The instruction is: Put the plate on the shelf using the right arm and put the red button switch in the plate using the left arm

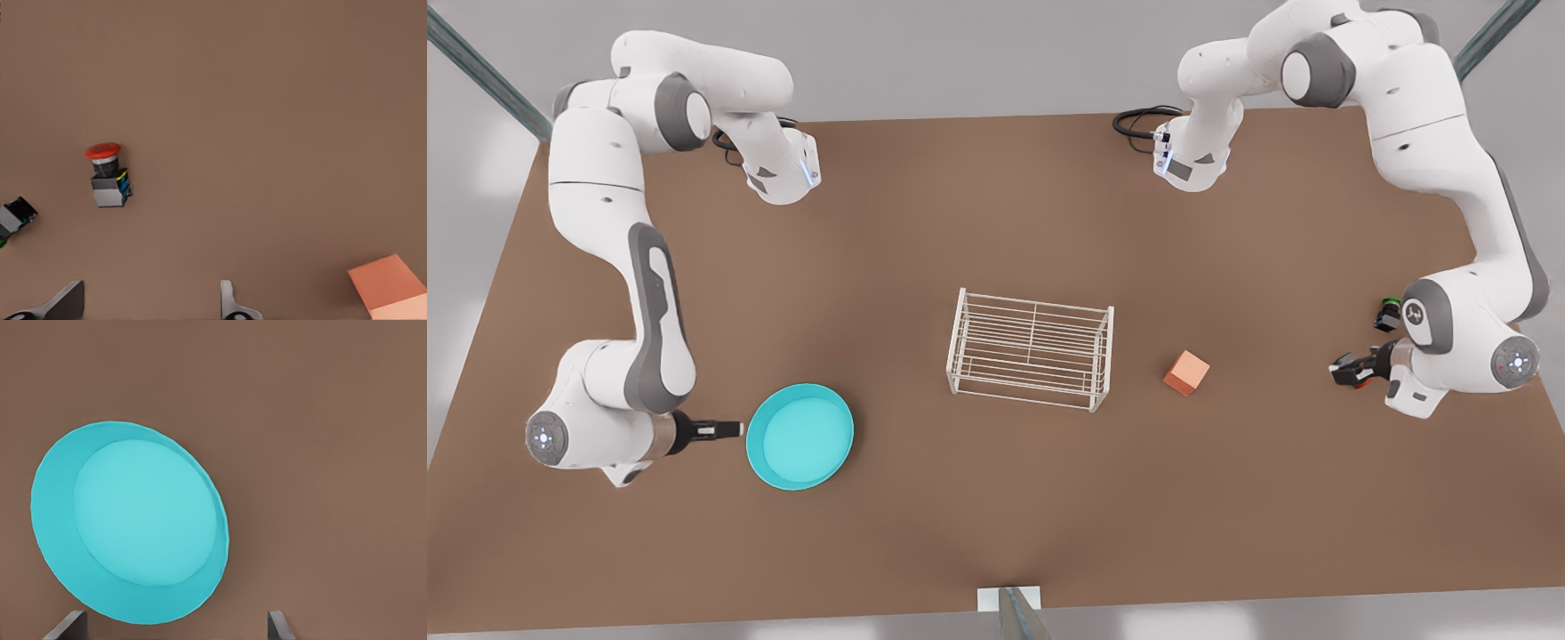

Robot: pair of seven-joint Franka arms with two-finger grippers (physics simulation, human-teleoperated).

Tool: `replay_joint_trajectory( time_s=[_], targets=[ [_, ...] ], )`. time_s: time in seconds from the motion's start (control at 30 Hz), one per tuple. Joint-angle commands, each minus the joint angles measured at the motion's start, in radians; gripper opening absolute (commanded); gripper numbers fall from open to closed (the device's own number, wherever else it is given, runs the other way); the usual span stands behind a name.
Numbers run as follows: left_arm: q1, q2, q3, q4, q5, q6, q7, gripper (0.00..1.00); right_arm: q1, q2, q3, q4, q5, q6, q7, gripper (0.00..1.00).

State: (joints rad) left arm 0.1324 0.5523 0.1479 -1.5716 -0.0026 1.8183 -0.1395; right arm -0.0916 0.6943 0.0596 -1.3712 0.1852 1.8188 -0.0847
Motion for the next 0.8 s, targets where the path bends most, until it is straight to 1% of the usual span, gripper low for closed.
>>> replay_joint_trajectory(
  time_s=[0.0, 0.07, 0.1, 0.23, 0.27, 0.3, 0.43, 0.53, 0.63, 0.7, 0.77],
  targets=[
    [0.026, 0.032, 0.021, -0.042, -0.004, 0.387, -0.026, 1.0, 0.01, -0.009, 0.0, -0.078, 0.045, 0.238, -0.086, 1.0],
    [0.047, 0.044, 0.03, -0.087, -0.019, 0.45, -0.026, 1.0, 0.02, -0.048, -0.003, -0.192, 0.04, 0.289, -0.083, 1.0],
    [0.049, 0.044, 0.044, -0.107, -0.045, 0.454, -0.023, 1.0, 0.018, -0.048, -0.004, -0.215, 0.037, 0.303, -0.083, 1.0],
    [0.07, 0.044, 0.061, -0.218, -0.047, 0.512, -0.02, 1.0, 0.01, -0.042, -0.02, -0.246, 0.036, 0.339, -0.086, 1.0],
    [0.072, 0.044, 0.061, -0.245, -0.047, 0.552, -0.008, 1.0, 0.009, -0.027, -0.02, -0.246, 0.04, 0.35, -0.084, 1.0],
    [0.079, 0.044, 0.061, -0.257, -0.048, 0.552, 0.031, 1.0, 0.007, -0.009, -0.018, -0.246, 0.048, 0.372, -0.083, 1.0],
    [0.085, 0.072, 0.061, -0.261, -0.086, 0.562, 0.038, 1.0, 0.004, 0.054, -0.017, -0.241, 0.097, 0.433, -0.079, 1.0],
    [0.087, 0.089, 0.061, -0.268, -0.142, 0.562, 0.067, 1.0, 0.001, 0.054, -0.017, -0.244, 0.117, 0.416, -0.078, 1.0],
    [0.087, 0.094, 0.061, -0.269, -0.143, 0.561, 0.08, 1.0, 0.004, 0.05, -0.011, -0.244, 0.117, 0.381, -0.076, 1.0],
    [0.09, 0.094, 0.061, -0.269, -0.143, 0.561, 0.08, 1.0, 0.01, 0.051, -0.009, -0.246, 0.117, 0.369, -0.076, 0.97],
    [0.095, 0.092, 0.061, -0.269, -0.143, 0.558, 0.081, 1.0, 0.015, 0.048, -0.007, -0.246, 0.118, 0.349, -0.076, 0.91]
  ],
)
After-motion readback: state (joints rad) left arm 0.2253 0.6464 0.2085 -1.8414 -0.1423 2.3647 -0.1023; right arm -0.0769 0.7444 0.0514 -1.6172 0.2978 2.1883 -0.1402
